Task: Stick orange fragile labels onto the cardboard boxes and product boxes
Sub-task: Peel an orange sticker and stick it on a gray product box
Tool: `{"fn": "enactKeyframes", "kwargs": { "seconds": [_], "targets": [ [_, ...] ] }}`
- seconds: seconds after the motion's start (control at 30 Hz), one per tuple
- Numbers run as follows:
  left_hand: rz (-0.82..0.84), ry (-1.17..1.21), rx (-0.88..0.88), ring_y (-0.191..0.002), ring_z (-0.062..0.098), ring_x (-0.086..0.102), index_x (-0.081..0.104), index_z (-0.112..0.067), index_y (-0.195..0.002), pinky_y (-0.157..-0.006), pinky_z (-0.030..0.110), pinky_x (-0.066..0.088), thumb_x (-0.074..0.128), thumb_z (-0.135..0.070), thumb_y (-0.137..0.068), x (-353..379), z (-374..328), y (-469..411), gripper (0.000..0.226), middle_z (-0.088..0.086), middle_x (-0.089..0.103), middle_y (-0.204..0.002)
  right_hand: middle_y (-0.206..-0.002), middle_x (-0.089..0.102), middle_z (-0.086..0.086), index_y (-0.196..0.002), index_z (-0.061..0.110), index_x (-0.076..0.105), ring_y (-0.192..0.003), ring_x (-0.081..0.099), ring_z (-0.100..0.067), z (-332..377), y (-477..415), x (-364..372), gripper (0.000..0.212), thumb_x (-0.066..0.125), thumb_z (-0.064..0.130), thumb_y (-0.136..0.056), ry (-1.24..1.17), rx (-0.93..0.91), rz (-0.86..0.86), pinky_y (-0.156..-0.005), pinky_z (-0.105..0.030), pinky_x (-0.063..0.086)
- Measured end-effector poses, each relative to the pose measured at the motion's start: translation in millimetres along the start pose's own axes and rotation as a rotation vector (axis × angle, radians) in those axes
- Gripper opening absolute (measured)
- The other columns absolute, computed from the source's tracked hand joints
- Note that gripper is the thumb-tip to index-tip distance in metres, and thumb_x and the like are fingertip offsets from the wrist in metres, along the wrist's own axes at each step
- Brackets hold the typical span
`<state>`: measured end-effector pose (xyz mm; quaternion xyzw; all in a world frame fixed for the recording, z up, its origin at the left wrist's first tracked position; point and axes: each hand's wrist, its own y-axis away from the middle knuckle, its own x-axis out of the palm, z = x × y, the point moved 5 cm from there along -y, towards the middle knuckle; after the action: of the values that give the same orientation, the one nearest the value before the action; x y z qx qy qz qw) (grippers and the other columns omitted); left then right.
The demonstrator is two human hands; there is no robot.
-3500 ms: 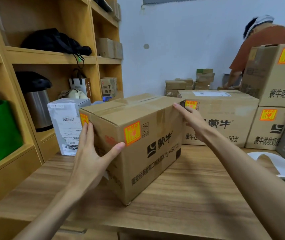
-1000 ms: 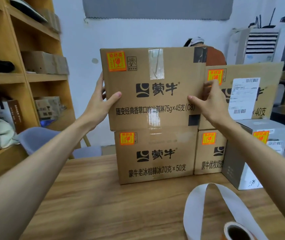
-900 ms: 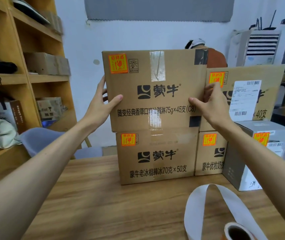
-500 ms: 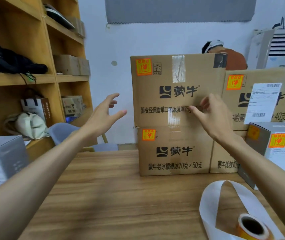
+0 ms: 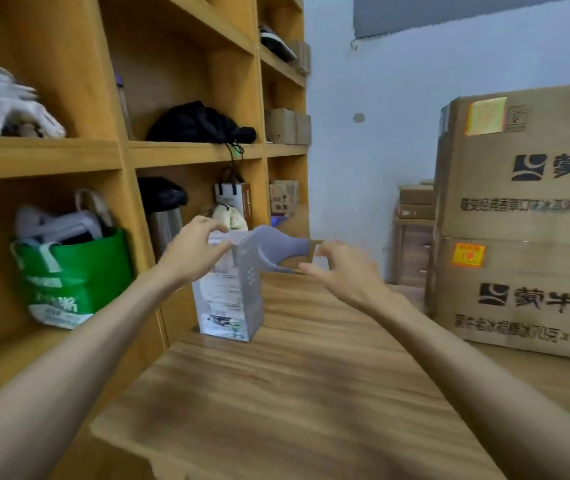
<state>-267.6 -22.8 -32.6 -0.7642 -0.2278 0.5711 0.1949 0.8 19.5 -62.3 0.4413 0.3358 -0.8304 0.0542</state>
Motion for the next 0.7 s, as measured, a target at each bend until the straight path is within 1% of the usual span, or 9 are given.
{"fn": "enactKeyframes", "kwargs": {
  "seconds": [0.1,0.17,0.23,0.3,0.4,0.47,0.53,0.63,0.7],
  "targets": [
    [-0.018,0.008,-0.102,-0.125,0.023,0.054,0.061,-0.016,-0.133,-0.099,0.041,0.045,0.060,-0.040,-0.098,-0.8,44.9,9.9,0.043,0.008,0.061,-0.136,-0.123,0.064,-0.006,-0.126,0.014,0.058,-0.115,0.058,-0.027,36.6,-17.8,46.4,0.054,0.061,0.055,-0.092,-0.006,0.005,0.111,-0.082,-0.038,0.045],
    [0.014,0.016,-0.152,-0.126,0.025,0.053,0.054,-0.013,-0.139,-0.099,0.041,0.046,0.061,-0.035,-0.098,4.6,65.4,15.4,0.047,0.011,0.059,-0.138,-0.129,0.061,-0.007,-0.131,0.014,0.052,-0.119,0.057,-0.028,52.1,-34.1,74.7,0.060,0.061,0.057,-0.090,-0.030,0.016,0.173,-0.089,-0.042,0.049],
    [0.046,0.057,-0.195,-0.128,0.027,0.054,0.045,-0.013,-0.146,-0.100,0.043,0.047,0.062,-0.032,-0.098,12.8,78.8,19.7,0.054,0.012,0.057,-0.141,-0.135,0.059,-0.007,-0.139,0.013,0.044,-0.122,0.057,-0.030,62.9,-49.2,95.1,0.073,0.063,0.060,-0.086,-0.069,0.033,0.207,-0.093,-0.049,0.051],
    [0.104,0.110,-0.232,-0.135,0.031,0.050,0.032,-0.014,-0.154,-0.106,0.045,0.045,0.064,-0.034,-0.097,23.3,89.1,20.8,0.068,0.012,0.048,-0.152,-0.138,0.057,-0.010,-0.145,0.012,0.034,-0.123,0.056,-0.031,69.5,-62.0,108.9,0.082,0.064,0.060,-0.086,-0.072,0.047,0.211,-0.093,-0.052,0.051],
    [0.179,0.267,-0.290,-0.149,0.031,0.035,0.007,-0.017,-0.162,-0.118,0.050,0.034,0.066,-0.038,-0.097,38.3,101.3,17.7,0.090,0.007,0.031,-0.164,-0.134,0.061,-0.010,-0.147,0.018,0.026,-0.117,0.061,-0.032,73.7,-77.6,123.7,0.082,0.066,0.055,-0.086,-0.079,0.045,0.193,-0.089,-0.053,0.054],
    [0.180,0.381,-0.310,-0.150,0.030,0.032,0.001,-0.019,-0.163,-0.119,0.049,0.031,0.068,-0.036,-0.096,45.1,106.0,12.9,0.096,0.004,0.029,-0.165,-0.131,0.063,-0.010,-0.145,0.023,0.024,-0.113,0.063,-0.033,72.8,-85.9,132.2,0.079,0.067,0.054,-0.086,-0.109,0.062,0.196,-0.088,-0.053,0.054],
    [0.163,0.466,-0.294,-0.146,0.027,0.039,0.007,-0.020,-0.163,-0.117,0.047,0.035,0.069,-0.033,-0.096,48.9,106.5,8.9,0.091,0.003,0.036,-0.162,-0.135,0.062,-0.011,-0.148,0.025,0.020,-0.116,0.062,-0.034,71.7,-90.6,138.4,0.081,0.066,0.053,-0.087,-0.164,0.099,0.203,-0.092,-0.054,0.052],
    [0.096,0.561,-0.256,-0.133,0.016,0.050,0.028,-0.024,-0.157,-0.108,0.039,0.045,0.069,-0.031,-0.095,51.6,110.3,6.4,0.075,-0.003,0.051,-0.148,-0.144,0.055,-0.010,-0.159,0.025,0.004,-0.128,0.055,-0.035,69.1,-92.3,146.9,0.093,0.062,0.051,-0.091,-0.261,0.136,0.225,-0.103,-0.055,0.046],
    [0.057,0.583,-0.224,-0.125,0.013,0.054,0.034,-0.027,-0.154,-0.103,0.040,0.051,0.070,-0.029,-0.095,52.5,111.2,6.8,0.068,-0.005,0.055,-0.140,-0.142,0.057,-0.006,-0.158,0.031,0.007,-0.126,0.057,-0.032,65.1,-89.9,147.3,0.097,0.061,0.061,-0.082,-0.354,0.138,0.207,-0.102,-0.056,0.047]
  ]
}}
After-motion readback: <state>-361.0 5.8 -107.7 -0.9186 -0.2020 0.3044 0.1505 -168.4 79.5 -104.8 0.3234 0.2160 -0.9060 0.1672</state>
